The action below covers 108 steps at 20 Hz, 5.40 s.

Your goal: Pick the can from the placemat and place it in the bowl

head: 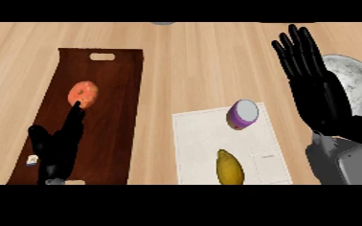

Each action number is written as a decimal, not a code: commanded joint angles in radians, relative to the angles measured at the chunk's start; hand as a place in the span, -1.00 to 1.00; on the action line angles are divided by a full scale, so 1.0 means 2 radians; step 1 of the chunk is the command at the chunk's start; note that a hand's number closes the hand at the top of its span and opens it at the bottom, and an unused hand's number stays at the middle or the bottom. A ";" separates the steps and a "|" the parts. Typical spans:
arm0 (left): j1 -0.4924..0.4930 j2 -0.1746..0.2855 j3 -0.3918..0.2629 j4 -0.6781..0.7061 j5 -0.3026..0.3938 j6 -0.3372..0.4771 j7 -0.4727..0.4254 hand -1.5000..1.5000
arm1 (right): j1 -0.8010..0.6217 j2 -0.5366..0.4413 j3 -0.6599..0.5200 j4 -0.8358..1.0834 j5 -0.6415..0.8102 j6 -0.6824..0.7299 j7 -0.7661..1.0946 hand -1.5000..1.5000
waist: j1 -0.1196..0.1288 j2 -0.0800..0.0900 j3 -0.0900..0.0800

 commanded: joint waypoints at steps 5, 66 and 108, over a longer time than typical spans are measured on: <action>-0.068 0.056 0.044 -0.012 -0.043 -0.001 -0.036 0.00 | -0.024 -0.099 -0.048 -0.025 0.134 -0.099 0.073 1.00 | -0.001 -0.017 0.022; -0.109 0.043 0.097 0.030 -0.060 -0.097 -0.056 0.00 | -0.107 -0.053 0.144 0.061 0.408 0.147 0.721 -1.00 | 0.023 -0.011 0.024; -0.098 -0.037 0.150 -0.025 -0.144 -0.133 0.005 0.00 | -0.082 0.063 0.067 0.234 0.590 0.092 0.533 1.00 | 0.021 -0.011 0.025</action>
